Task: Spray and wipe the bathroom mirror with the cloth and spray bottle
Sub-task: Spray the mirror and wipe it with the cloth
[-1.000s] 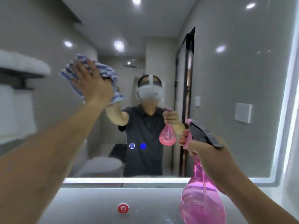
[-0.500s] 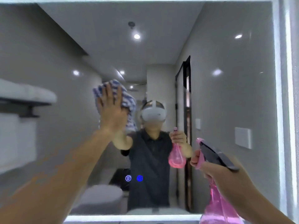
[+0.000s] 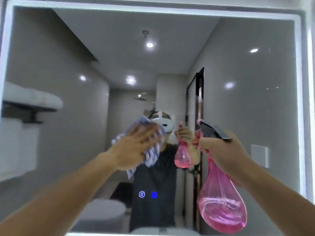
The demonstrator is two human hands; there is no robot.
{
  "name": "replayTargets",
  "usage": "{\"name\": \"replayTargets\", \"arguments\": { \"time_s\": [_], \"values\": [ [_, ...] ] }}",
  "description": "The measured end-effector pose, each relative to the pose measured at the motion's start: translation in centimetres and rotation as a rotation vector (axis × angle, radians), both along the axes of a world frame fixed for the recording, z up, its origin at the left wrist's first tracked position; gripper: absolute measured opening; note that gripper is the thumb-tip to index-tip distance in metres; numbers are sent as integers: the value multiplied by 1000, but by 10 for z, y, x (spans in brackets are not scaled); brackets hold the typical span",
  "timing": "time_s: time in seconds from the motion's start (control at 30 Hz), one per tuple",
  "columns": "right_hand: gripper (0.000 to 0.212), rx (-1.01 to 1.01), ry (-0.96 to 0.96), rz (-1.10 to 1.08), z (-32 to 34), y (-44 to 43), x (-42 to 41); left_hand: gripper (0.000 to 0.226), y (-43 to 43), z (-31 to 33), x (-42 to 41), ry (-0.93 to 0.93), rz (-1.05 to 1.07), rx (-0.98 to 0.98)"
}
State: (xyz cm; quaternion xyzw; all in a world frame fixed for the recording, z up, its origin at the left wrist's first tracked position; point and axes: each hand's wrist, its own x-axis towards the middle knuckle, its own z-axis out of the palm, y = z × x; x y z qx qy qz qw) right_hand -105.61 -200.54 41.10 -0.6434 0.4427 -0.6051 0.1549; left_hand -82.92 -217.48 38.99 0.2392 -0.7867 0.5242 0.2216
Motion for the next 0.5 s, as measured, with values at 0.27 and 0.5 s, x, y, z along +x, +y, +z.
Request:
{"name": "replayTargets", "arguments": {
  "time_s": [0.27, 0.5],
  "values": [
    [24, 29, 12, -69, -28, 14, -45, 68, -8, 148, -68, 1146, 53, 156],
    [14, 71, -118, -159, -65, 10, -80, 62, 9, -41, -174, 129, -85, 104]
  ]
}}
